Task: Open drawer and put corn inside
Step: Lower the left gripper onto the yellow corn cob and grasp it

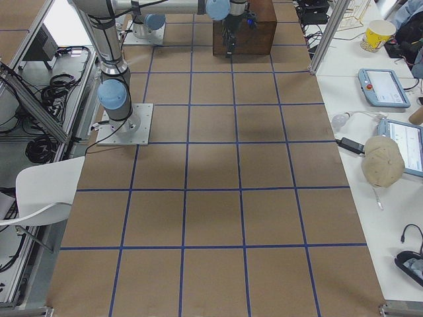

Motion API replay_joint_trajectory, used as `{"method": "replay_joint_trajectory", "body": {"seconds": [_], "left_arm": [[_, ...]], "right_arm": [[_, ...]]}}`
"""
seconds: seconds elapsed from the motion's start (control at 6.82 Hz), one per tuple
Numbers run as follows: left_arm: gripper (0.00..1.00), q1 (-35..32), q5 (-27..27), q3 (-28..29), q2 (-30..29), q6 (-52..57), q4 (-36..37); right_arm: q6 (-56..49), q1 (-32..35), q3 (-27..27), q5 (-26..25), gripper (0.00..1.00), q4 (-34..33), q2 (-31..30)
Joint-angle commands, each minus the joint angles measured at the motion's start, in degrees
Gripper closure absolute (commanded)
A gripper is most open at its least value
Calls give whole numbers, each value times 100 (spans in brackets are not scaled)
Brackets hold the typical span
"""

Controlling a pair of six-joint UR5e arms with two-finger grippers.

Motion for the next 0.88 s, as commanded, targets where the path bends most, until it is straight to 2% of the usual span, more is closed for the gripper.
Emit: {"method": "replay_joint_trajectory", "body": {"seconds": [0.0, 0.73], "left_arm": [[0, 3, 55, -86, -233, -408, 142], [0, 12, 449, -78, -734, -707, 151]], "right_arm": [[0, 0, 0, 0, 0, 0, 0], [0, 0, 0, 0, 0, 0, 0]]}}
